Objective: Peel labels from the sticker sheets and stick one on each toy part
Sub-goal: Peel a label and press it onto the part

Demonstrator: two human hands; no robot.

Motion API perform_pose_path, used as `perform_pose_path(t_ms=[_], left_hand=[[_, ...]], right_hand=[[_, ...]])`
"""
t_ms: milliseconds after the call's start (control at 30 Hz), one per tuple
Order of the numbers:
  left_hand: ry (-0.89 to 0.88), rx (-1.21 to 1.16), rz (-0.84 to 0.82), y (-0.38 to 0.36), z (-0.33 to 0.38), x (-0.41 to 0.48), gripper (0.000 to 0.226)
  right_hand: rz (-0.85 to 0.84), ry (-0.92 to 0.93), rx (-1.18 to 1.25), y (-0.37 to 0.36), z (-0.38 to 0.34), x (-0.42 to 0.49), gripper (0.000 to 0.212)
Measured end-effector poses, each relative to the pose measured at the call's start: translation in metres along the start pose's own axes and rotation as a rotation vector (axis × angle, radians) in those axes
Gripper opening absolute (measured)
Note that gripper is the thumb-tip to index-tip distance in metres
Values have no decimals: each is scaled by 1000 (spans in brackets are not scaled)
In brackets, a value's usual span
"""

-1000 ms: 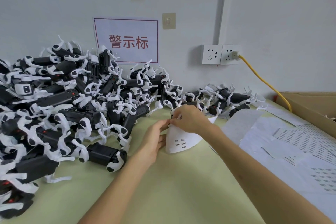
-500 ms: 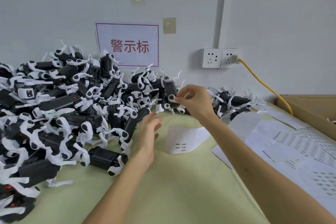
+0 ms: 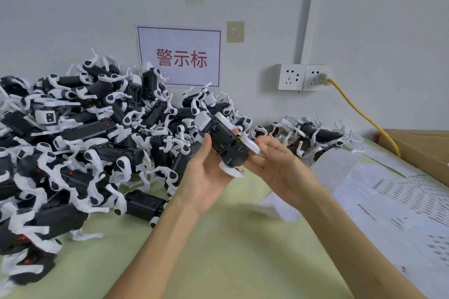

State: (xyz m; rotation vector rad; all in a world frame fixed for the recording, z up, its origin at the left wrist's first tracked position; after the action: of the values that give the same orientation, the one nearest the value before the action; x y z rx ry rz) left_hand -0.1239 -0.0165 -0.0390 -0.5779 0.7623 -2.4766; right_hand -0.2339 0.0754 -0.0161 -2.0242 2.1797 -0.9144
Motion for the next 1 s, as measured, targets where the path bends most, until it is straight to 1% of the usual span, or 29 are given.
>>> perform_pose_path(t_ms=[33, 100, 167, 200, 267, 333, 433, 500, 600, 700, 767, 867, 933, 1000], left_hand=[[-7, 6, 4, -1, 0, 0, 57], [-31, 42, 10, -1, 1, -1, 56], [-55, 59, 48, 0, 1, -1, 53], [-61, 68, 69, 0, 1, -1, 53], [-54, 98, 98, -1, -1, -1, 58], [-33, 120, 118, -1, -6, 0, 64], [-10, 163, 139, 0, -11, -1, 73], [-6, 161, 136, 0, -11, -1, 72], [-2, 147, 138, 4, -11, 0, 68], [-10, 168, 160, 8, -10, 0, 71], [-2, 182, 141, 6, -10, 0, 69], [41, 207, 65, 1, -13, -2, 58], [67, 205, 30, -2, -17, -2, 58], [61, 253, 0, -4, -20, -2, 58]], right_hand=[[18, -20, -34, -1, 2, 0, 3], [127, -11, -211, 5, 4, -1, 22], [289, 111, -487, 9, -4, -5, 37], [331, 192, -593, 7, -8, -8, 41], [310, 281, -700, 1, -10, -12, 46], [246, 292, -832, -5, -4, -14, 48], [206, 335, -1132, -13, 6, -14, 53], [200, 355, -1232, -14, 11, -13, 58], [244, 383, -1298, -12, 11, -13, 57], [258, 388, -1289, -15, 9, -14, 55], [251, 357, -1244, -14, 10, -14, 55], [276, 325, -1145, -11, 9, -13, 53], [290, 330, -1104, -12, 8, -13, 51], [316, 327, -1039, -10, 7, -14, 50]])
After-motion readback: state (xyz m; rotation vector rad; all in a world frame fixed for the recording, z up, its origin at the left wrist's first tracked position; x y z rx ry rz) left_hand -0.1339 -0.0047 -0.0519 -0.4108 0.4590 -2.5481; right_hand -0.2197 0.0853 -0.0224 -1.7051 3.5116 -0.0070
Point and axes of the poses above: each hand's wrist, its own x-axis towards the middle knuckle, its own y-axis out of the back of the hand, z = x × y, the point moved 5 cm from there along x, towards the middle knuckle, and after that the axes turned 1 degree about z, right-handed, at the moved point
